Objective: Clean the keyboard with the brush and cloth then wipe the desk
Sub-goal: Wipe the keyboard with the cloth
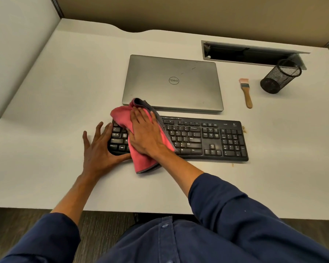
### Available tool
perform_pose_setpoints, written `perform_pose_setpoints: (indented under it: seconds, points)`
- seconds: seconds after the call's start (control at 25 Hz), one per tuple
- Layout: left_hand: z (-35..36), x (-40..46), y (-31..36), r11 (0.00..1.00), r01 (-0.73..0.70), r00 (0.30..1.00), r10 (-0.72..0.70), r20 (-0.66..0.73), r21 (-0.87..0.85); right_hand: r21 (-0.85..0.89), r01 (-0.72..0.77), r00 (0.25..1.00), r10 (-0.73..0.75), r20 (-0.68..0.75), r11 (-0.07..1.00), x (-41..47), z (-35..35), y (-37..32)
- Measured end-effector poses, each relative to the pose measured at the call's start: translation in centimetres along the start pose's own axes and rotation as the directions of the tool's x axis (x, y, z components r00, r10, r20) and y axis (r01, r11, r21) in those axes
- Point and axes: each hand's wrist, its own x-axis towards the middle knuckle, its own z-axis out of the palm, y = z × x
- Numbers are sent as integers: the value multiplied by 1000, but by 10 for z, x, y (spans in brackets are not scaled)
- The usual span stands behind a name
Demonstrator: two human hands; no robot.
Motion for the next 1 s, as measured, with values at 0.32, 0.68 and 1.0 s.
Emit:
perform_pose_setpoints:
  seconds: [0.32, 0.68, 1.0]
  points:
    - [0, -1, 1, 998, 12, 1000, -13, 17, 63, 14, -217, 975, 217, -41, 976, -48, -17, 76]
    - [-1, -3, 2, 998, 11, 1000, -13, 20, 65, -63, -402, 912, 394, -110, 913, -95, -37, 158]
    - [-2, -3, 5, 997, 23, 999, -25, 31, 70, -85, -454, 889, 444, -112, 887, -114, -48, 192]
